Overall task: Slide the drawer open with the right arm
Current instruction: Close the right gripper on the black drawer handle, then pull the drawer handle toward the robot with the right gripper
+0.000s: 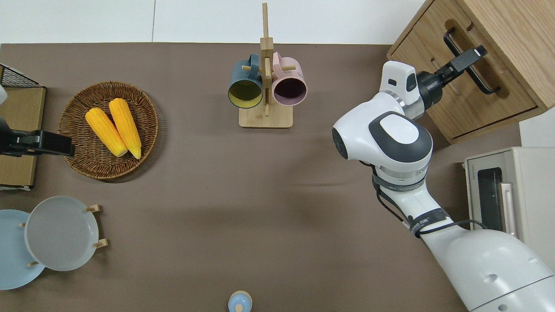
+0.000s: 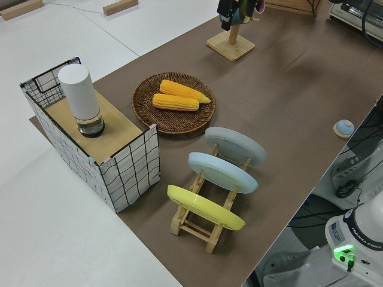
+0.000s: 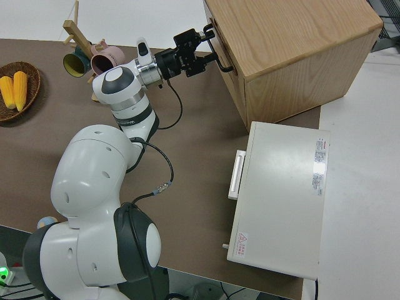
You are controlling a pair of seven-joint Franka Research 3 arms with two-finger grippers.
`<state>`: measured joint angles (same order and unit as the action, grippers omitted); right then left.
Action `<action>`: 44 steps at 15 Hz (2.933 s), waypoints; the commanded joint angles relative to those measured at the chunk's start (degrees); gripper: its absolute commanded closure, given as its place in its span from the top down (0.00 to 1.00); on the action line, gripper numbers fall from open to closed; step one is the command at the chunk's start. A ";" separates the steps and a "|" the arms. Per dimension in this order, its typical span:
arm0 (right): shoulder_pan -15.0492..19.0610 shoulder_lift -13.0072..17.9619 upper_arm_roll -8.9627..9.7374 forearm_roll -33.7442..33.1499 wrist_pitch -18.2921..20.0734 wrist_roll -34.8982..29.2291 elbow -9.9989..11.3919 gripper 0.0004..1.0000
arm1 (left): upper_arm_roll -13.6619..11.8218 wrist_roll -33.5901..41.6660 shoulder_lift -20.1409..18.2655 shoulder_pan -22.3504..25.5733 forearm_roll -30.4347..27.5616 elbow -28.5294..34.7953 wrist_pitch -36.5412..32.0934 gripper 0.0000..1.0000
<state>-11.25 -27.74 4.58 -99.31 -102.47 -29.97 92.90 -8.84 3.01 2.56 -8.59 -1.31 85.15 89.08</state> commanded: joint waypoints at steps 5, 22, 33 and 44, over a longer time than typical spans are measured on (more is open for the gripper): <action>0.18 -0.56 0.52 -2.03 -1.07 -2.37 0.35 0.38 | -0.92 0.33 0.69 -0.99 0.78 -1.12 0.04 1.00; -6.94 -0.39 2.80 5.61 8.76 -1.85 0.88 0.01 | -0.92 0.33 0.69 -0.99 0.87 -1.12 0.04 1.00; -11.24 -0.38 7.82 11.50 17.21 -1.32 0.09 0.01 | -0.92 0.33 0.69 -0.99 0.78 -1.12 0.04 1.00; -15.03 -0.56 7.73 11.42 19.67 -1.14 0.09 0.01 | -0.92 0.33 0.69 -0.99 0.78 -1.12 0.04 1.00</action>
<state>-25.39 -28.18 12.05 -88.57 -83.00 -31.94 93.27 -8.84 3.01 2.56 -8.59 -1.31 85.15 89.08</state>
